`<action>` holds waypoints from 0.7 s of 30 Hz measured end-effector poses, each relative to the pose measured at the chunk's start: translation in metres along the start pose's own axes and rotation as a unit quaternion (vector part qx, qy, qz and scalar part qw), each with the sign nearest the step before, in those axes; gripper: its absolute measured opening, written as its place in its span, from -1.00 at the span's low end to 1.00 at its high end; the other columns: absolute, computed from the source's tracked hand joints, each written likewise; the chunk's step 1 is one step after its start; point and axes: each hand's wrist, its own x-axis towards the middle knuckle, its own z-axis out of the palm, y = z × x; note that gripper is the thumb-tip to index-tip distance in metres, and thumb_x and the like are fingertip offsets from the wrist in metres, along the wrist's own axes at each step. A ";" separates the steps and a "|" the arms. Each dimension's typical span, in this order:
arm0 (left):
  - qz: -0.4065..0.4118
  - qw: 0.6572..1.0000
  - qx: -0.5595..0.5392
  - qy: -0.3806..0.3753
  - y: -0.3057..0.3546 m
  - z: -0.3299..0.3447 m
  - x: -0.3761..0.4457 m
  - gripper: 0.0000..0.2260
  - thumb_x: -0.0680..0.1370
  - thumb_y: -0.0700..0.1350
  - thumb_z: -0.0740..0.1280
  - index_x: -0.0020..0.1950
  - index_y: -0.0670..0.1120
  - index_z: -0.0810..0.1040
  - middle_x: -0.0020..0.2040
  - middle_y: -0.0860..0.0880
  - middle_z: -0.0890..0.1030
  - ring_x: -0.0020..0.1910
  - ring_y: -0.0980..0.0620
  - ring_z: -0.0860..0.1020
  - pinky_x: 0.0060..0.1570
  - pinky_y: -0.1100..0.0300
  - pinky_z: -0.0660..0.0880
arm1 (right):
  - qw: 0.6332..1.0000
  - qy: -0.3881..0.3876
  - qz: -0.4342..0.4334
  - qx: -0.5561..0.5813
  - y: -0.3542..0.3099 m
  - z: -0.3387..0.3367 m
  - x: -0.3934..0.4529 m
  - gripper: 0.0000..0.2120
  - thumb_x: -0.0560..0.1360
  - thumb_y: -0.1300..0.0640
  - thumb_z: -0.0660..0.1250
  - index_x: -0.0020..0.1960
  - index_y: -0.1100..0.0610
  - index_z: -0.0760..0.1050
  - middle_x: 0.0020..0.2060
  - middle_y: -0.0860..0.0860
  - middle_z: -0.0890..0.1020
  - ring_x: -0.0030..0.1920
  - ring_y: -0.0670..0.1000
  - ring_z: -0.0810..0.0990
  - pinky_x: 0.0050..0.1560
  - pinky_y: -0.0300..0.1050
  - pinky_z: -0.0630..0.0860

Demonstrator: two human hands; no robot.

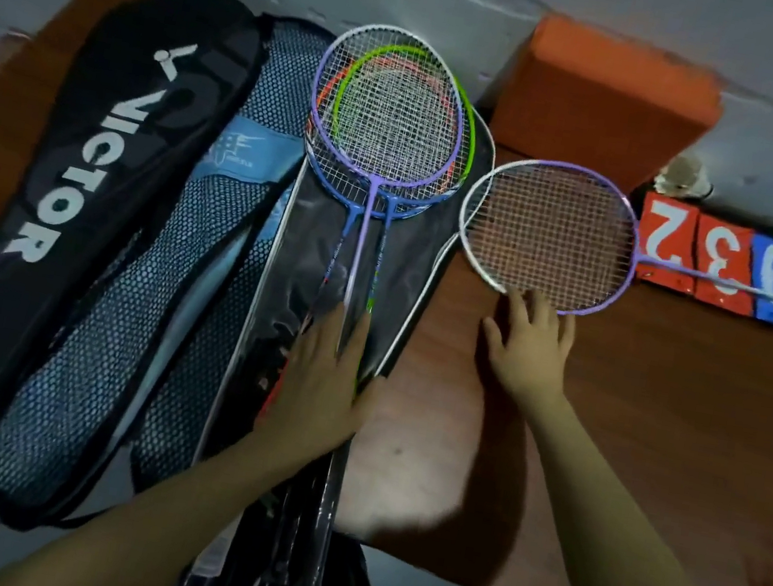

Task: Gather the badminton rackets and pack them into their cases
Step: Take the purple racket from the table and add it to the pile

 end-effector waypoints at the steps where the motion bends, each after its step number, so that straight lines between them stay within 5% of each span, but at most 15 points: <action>1: -0.001 1.000 0.007 -0.004 0.003 -0.001 0.003 -0.40 0.50 0.16 0.07 0.45 -0.16 0.21 0.42 -0.29 0.25 0.36 -0.28 0.25 0.32 -0.17 0.18 | 1.000 -0.003 -0.006 0.009 -0.005 -0.001 -0.009 -0.48 0.49 -0.09 0.14 0.39 0.10 0.31 0.35 0.18 0.35 0.34 0.20 0.32 0.33 0.18 0.07; 7: 0.036 0.998 0.039 -0.043 0.009 0.000 0.026 -0.45 0.48 0.12 0.09 0.36 -0.18 0.36 0.33 -0.27 0.42 0.29 -0.27 0.41 0.15 -0.22 0.39 | 0.998 -0.021 -0.001 0.064 -0.034 0.004 -0.065 -0.52 0.48 -0.13 0.01 0.33 -0.02 0.38 0.28 0.05 0.42 0.26 0.11 0.36 0.19 0.12 0.20; 12: 0.065 0.992 0.056 -0.095 0.007 0.005 0.032 -0.48 0.53 0.11 0.15 0.44 -0.08 0.25 0.38 -0.20 0.37 0.42 -0.20 0.24 0.31 -0.19 0.20 | 0.995 -0.030 -0.033 0.089 -0.050 0.005 -0.094 -0.51 0.50 -0.15 -0.03 0.31 -0.02 0.41 0.23 0.02 0.47 0.23 0.09 0.40 0.11 0.04 0.22; 15: 0.050 0.993 0.065 -0.088 0.010 0.006 0.030 -0.51 0.52 0.10 0.12 0.39 -0.10 0.34 0.33 -0.23 0.41 0.37 -0.22 0.32 0.26 -0.21 0.27 | 0.988 -0.043 -0.042 0.140 -0.047 0.000 -0.092 -0.49 0.49 -0.17 -0.05 0.33 -0.04 0.40 0.22 -0.03 0.46 0.18 0.06 0.42 0.04 -0.08 0.13; 21: 0.027 0.996 0.075 -0.040 0.021 0.007 0.040 -0.55 0.51 0.11 0.15 0.33 -0.09 0.40 0.36 -0.27 0.36 0.30 -0.27 0.38 0.19 -0.22 0.32 | 0.985 0.049 -0.017 0.166 -0.015 -0.011 -0.043 -0.56 0.50 -0.07 0.11 0.34 0.01 0.39 0.23 0.06 0.45 0.20 0.15 0.40 0.06 -0.03 0.24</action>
